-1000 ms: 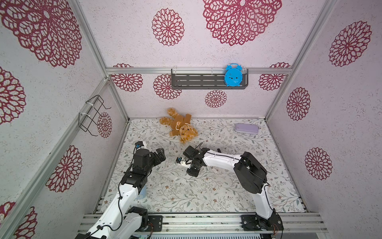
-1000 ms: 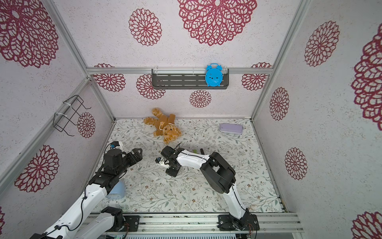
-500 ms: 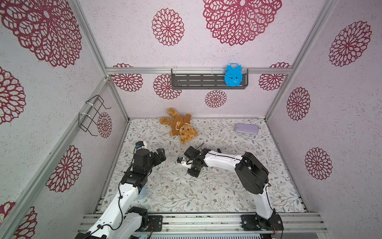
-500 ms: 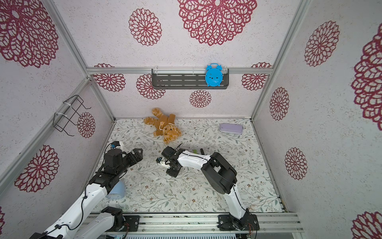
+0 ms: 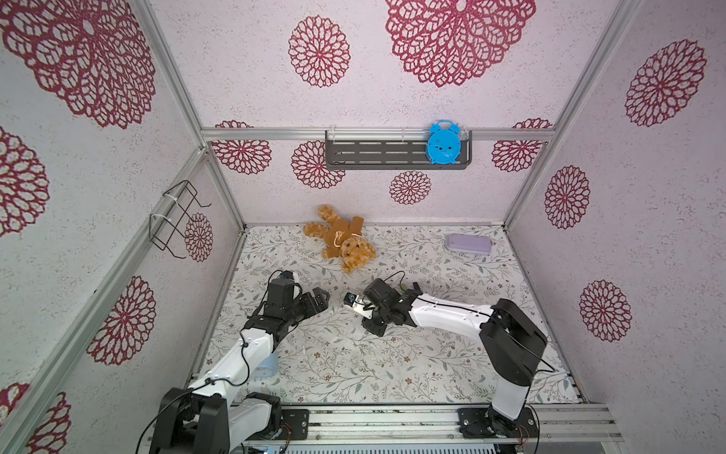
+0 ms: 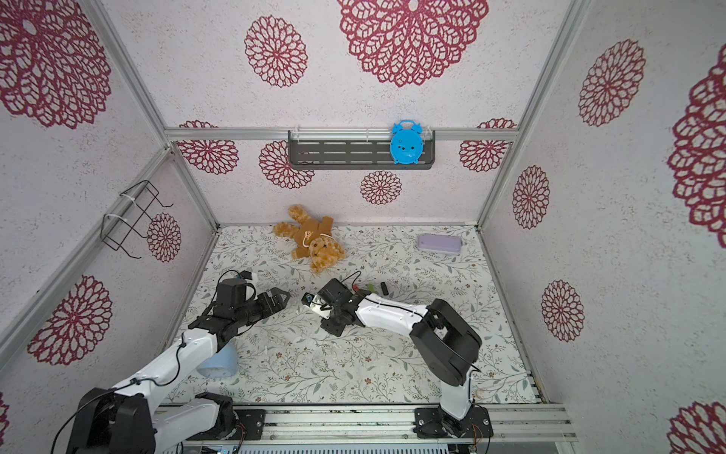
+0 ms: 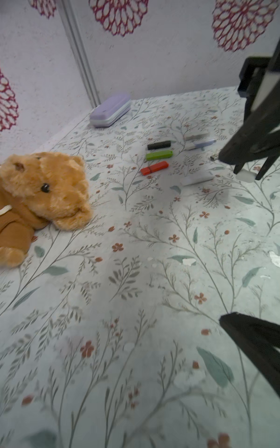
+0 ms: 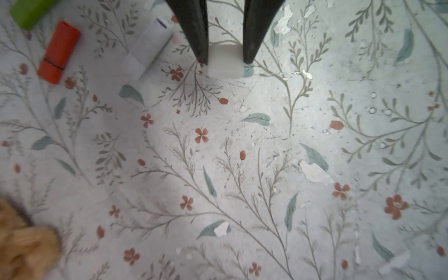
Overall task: Close the usb drive cover
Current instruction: Pick up the cover from the center of the board.
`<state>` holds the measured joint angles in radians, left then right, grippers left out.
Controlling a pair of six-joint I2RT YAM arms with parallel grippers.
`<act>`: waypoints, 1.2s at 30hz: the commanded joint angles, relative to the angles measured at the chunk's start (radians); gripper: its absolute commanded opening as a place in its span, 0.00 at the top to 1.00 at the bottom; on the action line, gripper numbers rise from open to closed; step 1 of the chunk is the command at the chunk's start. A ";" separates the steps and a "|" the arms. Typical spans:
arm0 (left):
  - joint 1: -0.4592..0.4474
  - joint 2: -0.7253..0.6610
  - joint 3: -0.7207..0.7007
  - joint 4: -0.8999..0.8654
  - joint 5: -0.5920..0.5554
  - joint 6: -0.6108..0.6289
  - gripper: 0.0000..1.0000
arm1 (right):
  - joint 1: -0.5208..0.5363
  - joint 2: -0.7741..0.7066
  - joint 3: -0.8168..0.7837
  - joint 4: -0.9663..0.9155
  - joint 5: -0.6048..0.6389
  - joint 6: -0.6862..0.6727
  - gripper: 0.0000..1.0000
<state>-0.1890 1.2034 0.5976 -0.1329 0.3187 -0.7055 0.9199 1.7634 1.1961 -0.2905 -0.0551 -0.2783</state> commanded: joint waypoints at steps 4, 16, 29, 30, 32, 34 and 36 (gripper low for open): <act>0.002 0.184 0.054 0.240 0.467 -0.048 0.14 | -0.019 -0.138 -0.050 0.109 0.024 -0.030 0.75; -0.061 0.301 0.100 0.344 0.680 -0.048 0.32 | -0.021 -0.199 -0.073 0.161 0.028 -0.025 0.75; -0.105 0.342 0.130 0.329 0.722 -0.023 0.56 | -0.024 -0.202 -0.074 0.204 0.020 0.008 0.76; -0.108 0.347 0.134 0.332 0.728 -0.026 0.58 | -0.023 -0.202 -0.072 0.205 0.017 0.009 0.76; -0.113 0.350 0.138 0.334 0.729 -0.026 0.63 | -0.024 -0.200 -0.071 0.205 0.016 0.007 0.76; -0.113 0.355 0.139 0.333 0.732 -0.026 0.68 | -0.023 -0.200 -0.069 0.209 0.017 0.012 0.76; -0.114 0.361 0.142 0.333 0.733 -0.026 0.71 | -0.024 -0.202 -0.071 0.214 0.009 0.016 0.76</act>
<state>-0.2893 1.5475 0.7223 0.1917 1.0286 -0.7490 0.9028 1.5967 1.1187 -0.1219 -0.0322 -0.2859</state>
